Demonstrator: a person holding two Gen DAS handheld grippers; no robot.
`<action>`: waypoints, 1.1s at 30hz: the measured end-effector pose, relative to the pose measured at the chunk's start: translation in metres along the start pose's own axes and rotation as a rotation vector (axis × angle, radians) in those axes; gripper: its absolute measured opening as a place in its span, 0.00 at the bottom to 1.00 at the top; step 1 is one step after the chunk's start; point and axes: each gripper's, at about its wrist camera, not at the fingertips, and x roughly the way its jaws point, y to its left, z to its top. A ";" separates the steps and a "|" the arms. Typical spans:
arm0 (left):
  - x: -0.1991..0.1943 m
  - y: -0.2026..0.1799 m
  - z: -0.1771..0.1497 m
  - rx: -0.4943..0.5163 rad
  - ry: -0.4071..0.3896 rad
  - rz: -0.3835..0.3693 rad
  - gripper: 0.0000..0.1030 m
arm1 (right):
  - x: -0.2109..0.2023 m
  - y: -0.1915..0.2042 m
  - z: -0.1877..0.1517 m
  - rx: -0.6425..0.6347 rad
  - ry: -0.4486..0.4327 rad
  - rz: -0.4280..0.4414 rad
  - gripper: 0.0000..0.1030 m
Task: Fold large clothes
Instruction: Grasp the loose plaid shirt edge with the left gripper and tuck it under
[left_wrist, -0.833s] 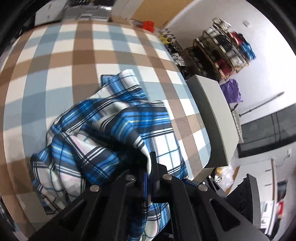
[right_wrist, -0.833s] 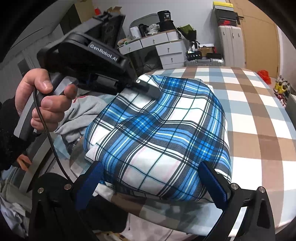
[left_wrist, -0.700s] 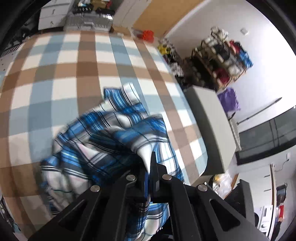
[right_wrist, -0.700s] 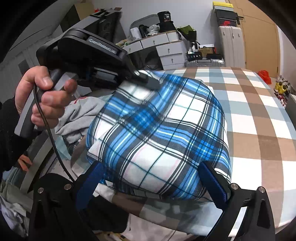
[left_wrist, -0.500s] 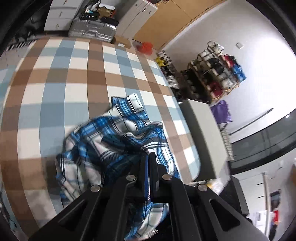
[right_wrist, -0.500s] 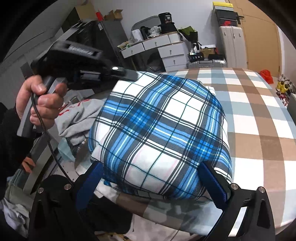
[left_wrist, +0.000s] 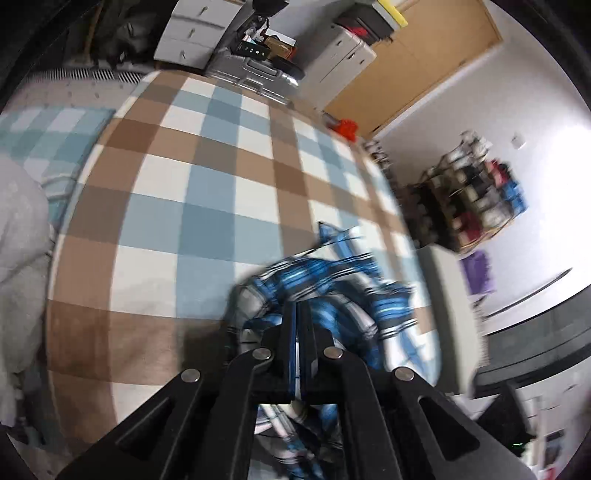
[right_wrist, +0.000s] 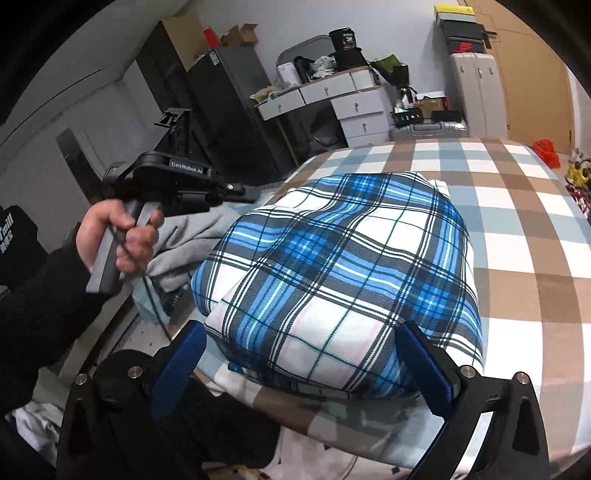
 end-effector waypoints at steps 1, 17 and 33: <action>0.000 -0.005 -0.001 0.005 0.013 -0.035 0.00 | 0.000 0.000 0.000 0.000 0.000 0.000 1.00; 0.064 -0.036 -0.007 -0.062 0.240 0.003 0.23 | 0.001 0.001 0.001 0.000 0.005 0.006 1.00; 0.035 -0.051 -0.009 -0.057 0.134 0.131 0.69 | -0.004 0.004 -0.001 0.006 0.006 0.041 1.00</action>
